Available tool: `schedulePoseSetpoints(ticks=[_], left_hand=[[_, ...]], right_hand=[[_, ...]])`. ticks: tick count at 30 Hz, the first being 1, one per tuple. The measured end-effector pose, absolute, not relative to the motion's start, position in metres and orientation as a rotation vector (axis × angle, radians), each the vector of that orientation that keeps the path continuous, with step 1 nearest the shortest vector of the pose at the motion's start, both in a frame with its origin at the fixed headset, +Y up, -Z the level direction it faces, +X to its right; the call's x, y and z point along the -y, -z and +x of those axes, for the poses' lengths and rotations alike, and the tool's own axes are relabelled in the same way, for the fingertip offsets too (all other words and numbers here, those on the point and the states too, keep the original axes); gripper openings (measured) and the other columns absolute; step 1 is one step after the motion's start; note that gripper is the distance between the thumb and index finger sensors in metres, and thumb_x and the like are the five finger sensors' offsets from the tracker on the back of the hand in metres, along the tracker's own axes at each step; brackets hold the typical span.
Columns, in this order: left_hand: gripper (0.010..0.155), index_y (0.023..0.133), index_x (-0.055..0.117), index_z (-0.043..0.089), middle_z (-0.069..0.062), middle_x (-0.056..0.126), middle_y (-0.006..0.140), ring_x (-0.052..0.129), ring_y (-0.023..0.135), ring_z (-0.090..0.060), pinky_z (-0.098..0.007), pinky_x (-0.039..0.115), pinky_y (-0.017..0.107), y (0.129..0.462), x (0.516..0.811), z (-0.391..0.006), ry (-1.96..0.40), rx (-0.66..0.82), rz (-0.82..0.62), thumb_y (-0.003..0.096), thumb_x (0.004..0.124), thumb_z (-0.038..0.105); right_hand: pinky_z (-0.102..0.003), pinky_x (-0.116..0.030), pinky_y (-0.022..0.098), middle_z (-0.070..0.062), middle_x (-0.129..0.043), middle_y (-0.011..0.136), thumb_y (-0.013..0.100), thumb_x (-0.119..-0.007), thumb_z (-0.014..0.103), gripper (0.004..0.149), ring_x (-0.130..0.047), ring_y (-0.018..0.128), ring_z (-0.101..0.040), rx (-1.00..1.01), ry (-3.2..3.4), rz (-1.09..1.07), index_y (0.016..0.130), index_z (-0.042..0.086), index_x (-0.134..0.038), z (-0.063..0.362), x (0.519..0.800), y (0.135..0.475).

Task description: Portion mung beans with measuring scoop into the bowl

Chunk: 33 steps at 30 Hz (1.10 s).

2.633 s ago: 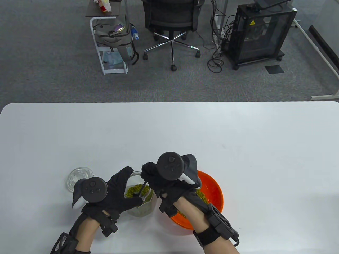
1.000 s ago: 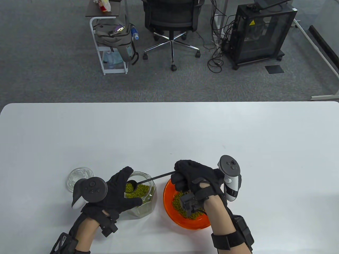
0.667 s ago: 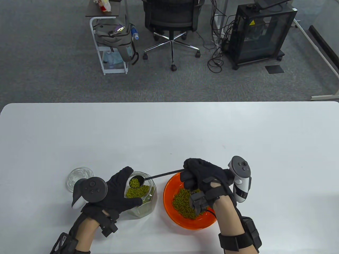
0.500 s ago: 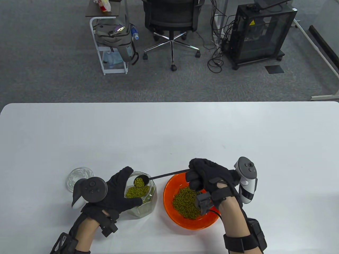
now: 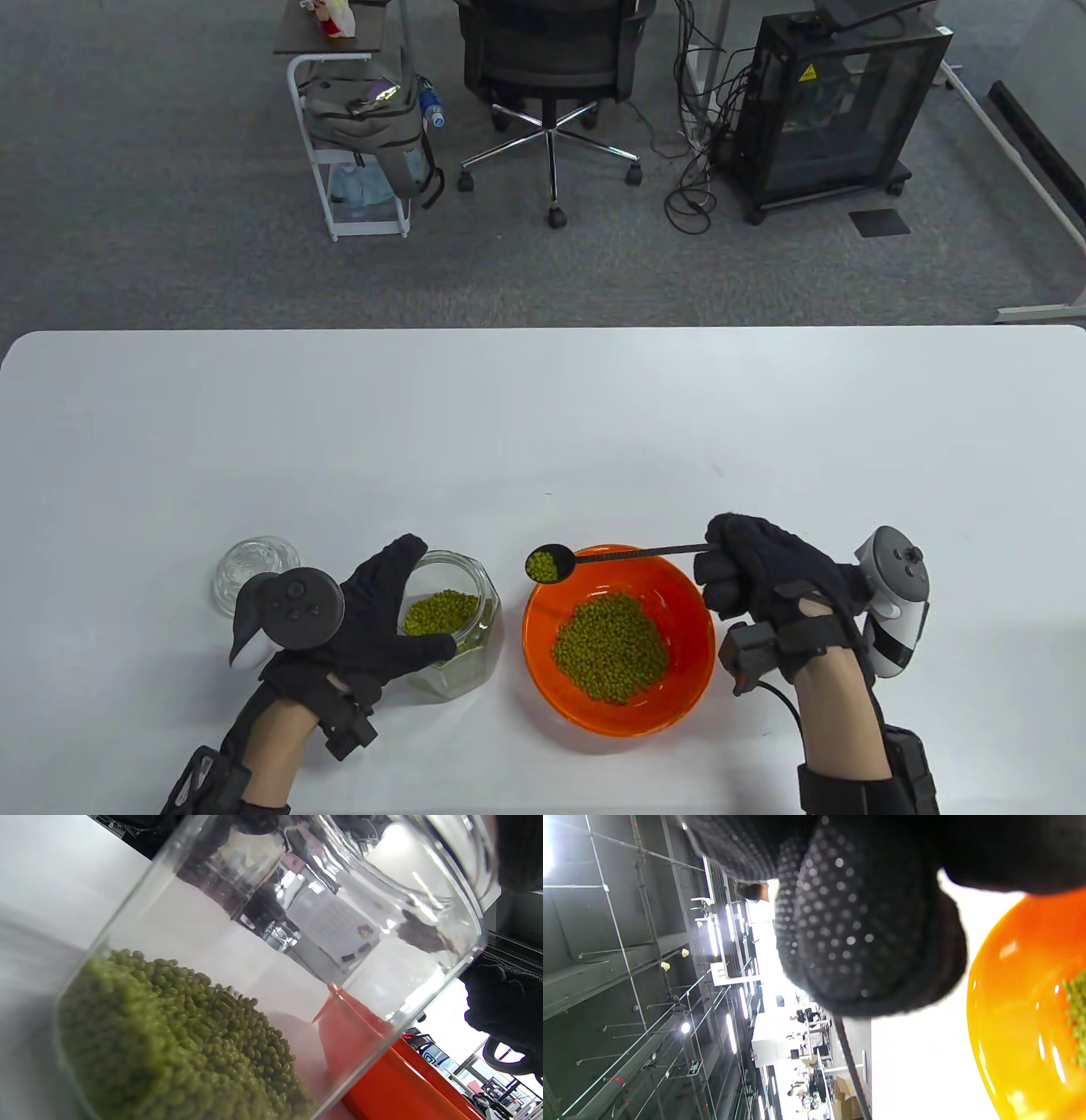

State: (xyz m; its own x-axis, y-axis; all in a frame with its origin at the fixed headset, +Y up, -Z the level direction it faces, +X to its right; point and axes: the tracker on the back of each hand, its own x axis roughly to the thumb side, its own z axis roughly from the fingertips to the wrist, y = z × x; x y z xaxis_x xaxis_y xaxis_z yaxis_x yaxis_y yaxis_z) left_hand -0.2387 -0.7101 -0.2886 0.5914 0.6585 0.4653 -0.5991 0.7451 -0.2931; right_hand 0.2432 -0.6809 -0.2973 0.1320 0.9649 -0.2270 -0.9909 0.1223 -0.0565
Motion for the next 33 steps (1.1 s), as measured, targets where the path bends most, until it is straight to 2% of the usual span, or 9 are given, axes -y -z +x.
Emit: schedulePoseSetpoints(ticks=[16, 26, 33], left_hand=[[0.119, 0.111, 0.024, 0.004, -0.029, 0.038, 0.116, 0.055, 0.104, -0.060, -0.076, 0.049, 0.072, 0.289, 0.710, -0.239, -0.735, 0.585, -0.109, 0.0423, 0.079, 0.085], [0.119, 0.111, 0.024, 0.004, -0.029, 0.038, 0.116, 0.055, 0.104, -0.060, -0.076, 0.049, 0.072, 0.289, 0.710, -0.239, -0.733, 0.585, -0.111, 0.0426, 0.079, 0.085], [0.119, 0.111, 0.024, 0.004, -0.029, 0.038, 0.116, 0.055, 0.104, -0.060, -0.076, 0.049, 0.072, 0.289, 0.710, -0.239, -0.731, 0.586, -0.111, 0.0425, 0.079, 0.085]], right_hand=[[-0.035, -0.094, 0.018, -0.011, -0.112, 0.043, 0.049, -0.082, 0.034, 0.044, -0.112, 0.018, -0.019, -0.048, -1.533, -0.283, 0.079, 0.003, -0.089, 0.292, 0.700, 0.291], [-0.035, -0.093, 0.018, -0.011, -0.112, 0.042, 0.048, -0.083, 0.033, 0.044, -0.111, 0.017, -0.020, 0.004, -1.696, -0.278, 0.079, 0.003, -0.090, 0.298, 0.687, 0.280], [-0.036, -0.093, 0.018, -0.012, -0.112, 0.042, 0.048, -0.083, 0.033, 0.044, -0.111, 0.017, -0.021, -0.136, -1.756, -0.196, 0.079, 0.003, -0.090, 0.296, 0.688, 0.278]])
